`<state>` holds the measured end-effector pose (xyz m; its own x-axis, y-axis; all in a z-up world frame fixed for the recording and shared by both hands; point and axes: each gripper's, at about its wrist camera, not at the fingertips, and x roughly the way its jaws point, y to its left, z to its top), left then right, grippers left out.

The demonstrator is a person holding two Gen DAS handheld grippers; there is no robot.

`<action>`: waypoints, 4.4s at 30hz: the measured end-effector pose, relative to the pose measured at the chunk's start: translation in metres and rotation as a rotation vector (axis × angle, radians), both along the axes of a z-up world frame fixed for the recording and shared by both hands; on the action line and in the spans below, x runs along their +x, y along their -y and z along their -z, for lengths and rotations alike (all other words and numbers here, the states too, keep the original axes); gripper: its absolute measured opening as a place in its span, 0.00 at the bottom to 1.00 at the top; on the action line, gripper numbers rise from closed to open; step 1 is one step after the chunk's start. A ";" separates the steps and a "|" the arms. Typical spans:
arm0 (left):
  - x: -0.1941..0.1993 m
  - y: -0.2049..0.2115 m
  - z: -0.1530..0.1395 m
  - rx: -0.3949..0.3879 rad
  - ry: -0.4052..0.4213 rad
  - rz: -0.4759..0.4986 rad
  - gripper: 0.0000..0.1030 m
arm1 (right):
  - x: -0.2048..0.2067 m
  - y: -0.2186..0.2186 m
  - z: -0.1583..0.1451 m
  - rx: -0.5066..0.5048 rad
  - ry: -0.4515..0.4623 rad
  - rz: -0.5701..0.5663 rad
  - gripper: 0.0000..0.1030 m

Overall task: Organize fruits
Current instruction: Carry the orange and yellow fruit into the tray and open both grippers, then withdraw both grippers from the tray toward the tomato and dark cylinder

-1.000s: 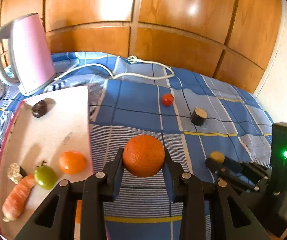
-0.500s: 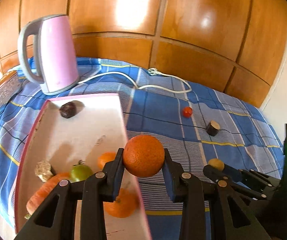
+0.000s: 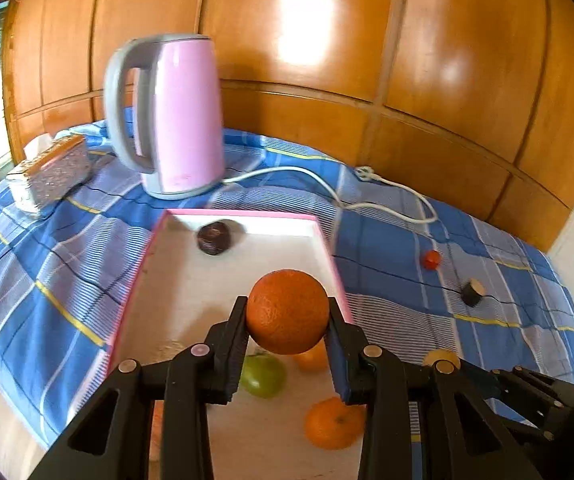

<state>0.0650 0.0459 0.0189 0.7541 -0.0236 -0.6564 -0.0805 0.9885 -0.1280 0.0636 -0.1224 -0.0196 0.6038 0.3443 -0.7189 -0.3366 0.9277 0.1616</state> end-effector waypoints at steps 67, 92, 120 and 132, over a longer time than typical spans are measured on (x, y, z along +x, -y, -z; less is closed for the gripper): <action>-0.009 -0.021 0.003 0.060 -0.025 -0.043 0.52 | -0.005 -0.039 -0.002 0.029 -0.009 0.026 0.35; -0.005 0.038 0.008 0.097 -0.043 0.099 0.50 | 0.000 0.023 0.007 0.038 -0.016 0.187 0.35; 0.020 0.097 0.032 0.111 -0.110 0.235 0.50 | 0.031 0.127 0.040 0.007 -0.096 0.455 0.35; 0.043 0.118 0.045 0.108 -0.146 0.262 0.50 | 0.069 0.136 0.038 -0.028 -0.072 0.457 0.35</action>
<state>0.1076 -0.0723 -0.0265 0.6294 -0.1289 -0.7663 0.1686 0.9853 -0.0272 0.1321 -0.2579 -0.0574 0.6377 0.0348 -0.7695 0.1186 0.9826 0.1427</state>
